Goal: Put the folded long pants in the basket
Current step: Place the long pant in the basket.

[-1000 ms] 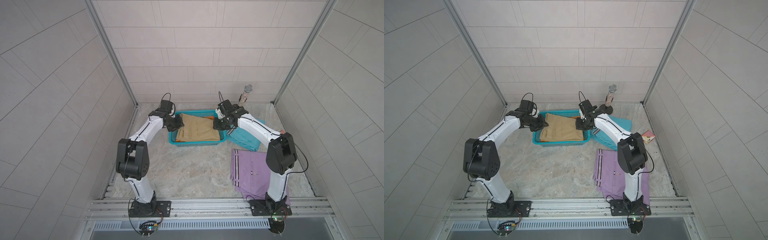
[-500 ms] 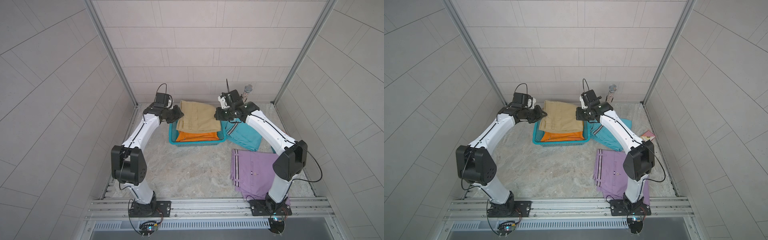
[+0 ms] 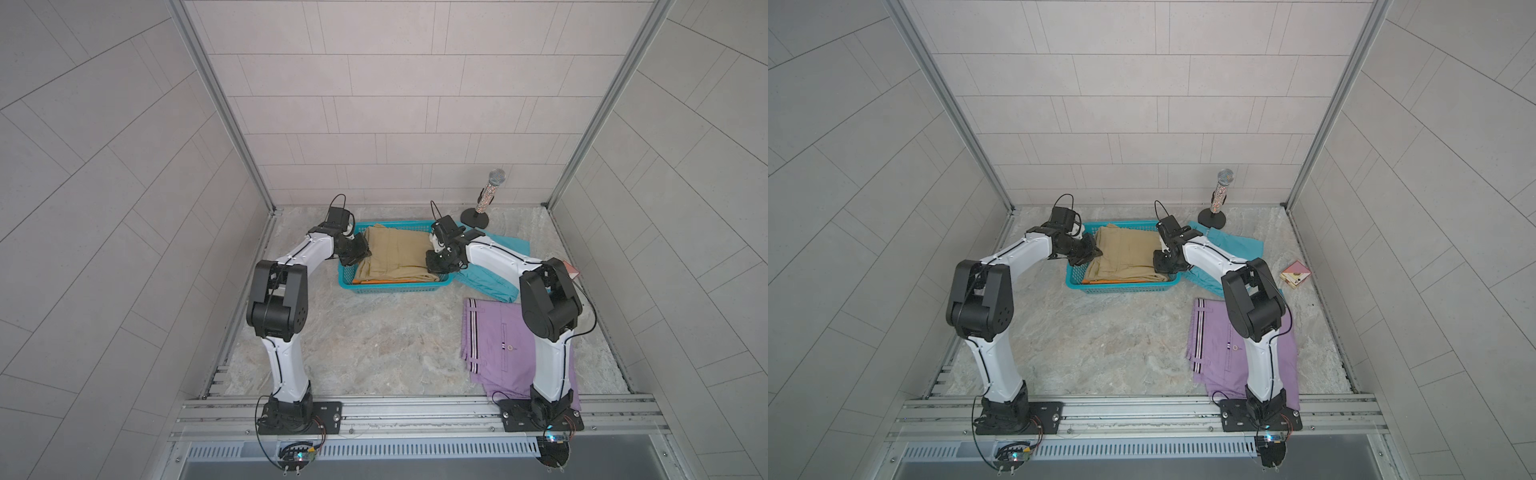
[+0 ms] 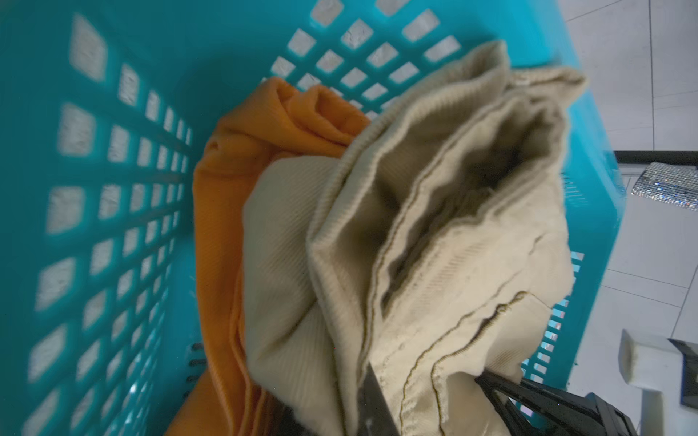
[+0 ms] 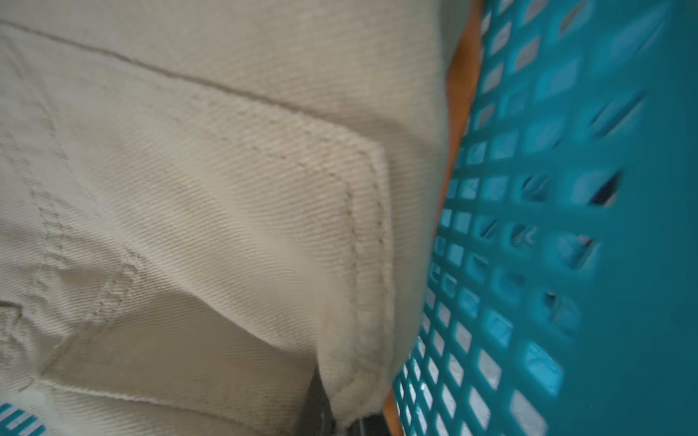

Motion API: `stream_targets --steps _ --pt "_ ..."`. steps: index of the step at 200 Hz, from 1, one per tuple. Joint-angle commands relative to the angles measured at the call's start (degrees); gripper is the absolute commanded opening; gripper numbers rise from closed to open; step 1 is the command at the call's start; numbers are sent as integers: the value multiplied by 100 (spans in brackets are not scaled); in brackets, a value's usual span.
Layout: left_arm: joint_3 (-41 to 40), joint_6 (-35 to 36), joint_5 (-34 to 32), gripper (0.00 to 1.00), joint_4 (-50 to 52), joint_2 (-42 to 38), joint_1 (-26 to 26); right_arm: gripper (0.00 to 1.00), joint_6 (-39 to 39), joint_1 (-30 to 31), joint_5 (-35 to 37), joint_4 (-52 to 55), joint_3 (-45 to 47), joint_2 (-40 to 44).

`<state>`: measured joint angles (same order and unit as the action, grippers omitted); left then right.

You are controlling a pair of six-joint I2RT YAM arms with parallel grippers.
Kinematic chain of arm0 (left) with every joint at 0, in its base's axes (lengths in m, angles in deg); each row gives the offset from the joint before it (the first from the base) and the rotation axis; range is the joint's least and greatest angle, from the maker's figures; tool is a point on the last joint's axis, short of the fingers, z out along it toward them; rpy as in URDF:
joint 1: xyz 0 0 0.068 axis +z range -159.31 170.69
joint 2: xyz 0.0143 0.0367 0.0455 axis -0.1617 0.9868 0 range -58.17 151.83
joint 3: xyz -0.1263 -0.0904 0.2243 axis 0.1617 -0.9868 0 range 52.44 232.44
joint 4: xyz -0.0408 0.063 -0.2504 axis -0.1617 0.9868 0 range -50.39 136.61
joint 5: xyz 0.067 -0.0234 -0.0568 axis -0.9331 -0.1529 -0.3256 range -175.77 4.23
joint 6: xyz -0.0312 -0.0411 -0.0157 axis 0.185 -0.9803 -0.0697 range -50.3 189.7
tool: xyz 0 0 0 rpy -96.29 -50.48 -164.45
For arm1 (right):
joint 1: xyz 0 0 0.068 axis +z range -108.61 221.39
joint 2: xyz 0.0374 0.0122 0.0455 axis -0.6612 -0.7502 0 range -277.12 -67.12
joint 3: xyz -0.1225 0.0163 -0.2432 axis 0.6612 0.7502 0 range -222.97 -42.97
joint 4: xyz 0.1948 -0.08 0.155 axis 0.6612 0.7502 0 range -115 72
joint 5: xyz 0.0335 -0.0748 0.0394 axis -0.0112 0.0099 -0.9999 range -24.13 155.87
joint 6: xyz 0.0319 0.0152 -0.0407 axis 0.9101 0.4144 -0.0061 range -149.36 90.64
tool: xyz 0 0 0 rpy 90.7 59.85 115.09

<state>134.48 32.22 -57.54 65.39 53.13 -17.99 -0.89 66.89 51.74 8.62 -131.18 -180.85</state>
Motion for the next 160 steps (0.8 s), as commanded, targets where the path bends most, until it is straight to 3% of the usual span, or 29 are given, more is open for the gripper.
stream_targets --steps 1,29,34,48,56,62,78,96,104,114,121,149,160 --pt "-152 -61 -278 0 323 -138 70 0 -113 -19 176 193 143 397" --pt "-20 6 -584 0 934 -208 70 0 -183 -3 227 402 52 522" --pt "23 20 -632 11 1084 -221 76 1 -207 -3 267 450 -8 550" --pt "15 21 -732 40 1295 -384 65 17 -300 5 445 686 -309 606" --pt "-16 4 -868 57 1367 -555 74 22 -360 9 533 844 -530 632" --pt "-29 3 -920 62 1377 -686 76 23 -397 24 592 995 -726 636" --pt "101 -5 -1113 63 1583 -1084 64 25 -468 63 749 1320 -1195 693" --pt "378 -49 -1256 57 1948 -1419 15 26 -482 218 879 1506 -1484 834" --pt "513 -60 -1276 45 2133 -1494 -54 27 -467 323 893 1507 -1486 896" --pt "665 -53 -1342 21 2380 -1526 -171 27 -416 464 858 1458 -1403 955" --pt "685 -65 -1322 13 2448 -1522 -246 28 -368 569 782 1396 -1295 967" --pt "95 -245 -649 0 1702 -1355 -503 27 -118 865 428 888 -554 850" --pt "-135 -261 -576 0 1529 -1176 -549 27 -41 927 365 682 -238 750"
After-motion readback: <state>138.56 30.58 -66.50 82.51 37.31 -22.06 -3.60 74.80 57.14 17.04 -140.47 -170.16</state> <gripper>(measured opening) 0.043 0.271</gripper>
